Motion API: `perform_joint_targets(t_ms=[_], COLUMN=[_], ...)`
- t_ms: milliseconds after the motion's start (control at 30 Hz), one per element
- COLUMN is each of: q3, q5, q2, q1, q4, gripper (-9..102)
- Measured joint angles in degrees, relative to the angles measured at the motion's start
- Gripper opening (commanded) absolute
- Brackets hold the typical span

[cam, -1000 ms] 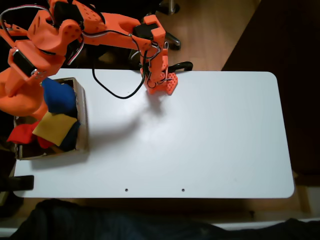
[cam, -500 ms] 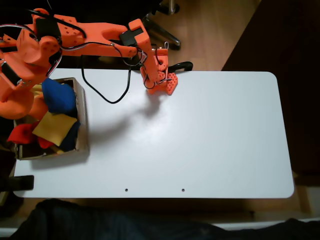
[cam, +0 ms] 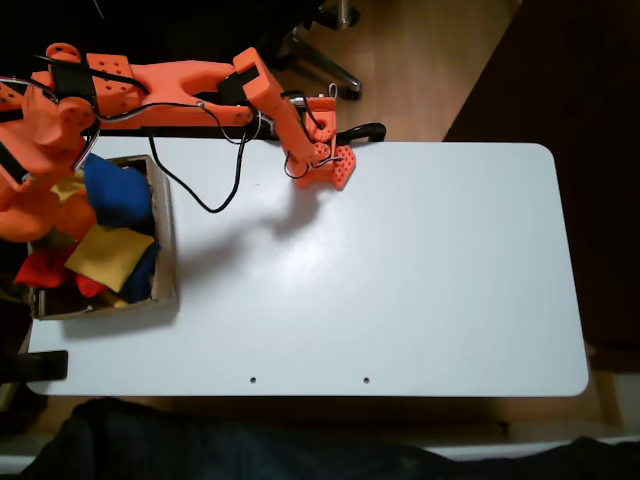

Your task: Grasp a bag and put it in the box.

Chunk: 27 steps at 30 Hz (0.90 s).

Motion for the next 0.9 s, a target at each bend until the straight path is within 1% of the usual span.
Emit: perform_joint_targets(t_ms=[400,900], q3=[-2.8,-2.8], q5=[0.0,-0.7], q2=[-4.5,-6.2], q1=[1.2,2.0], q4=[-2.1,-2.1], gripper=[0,0])
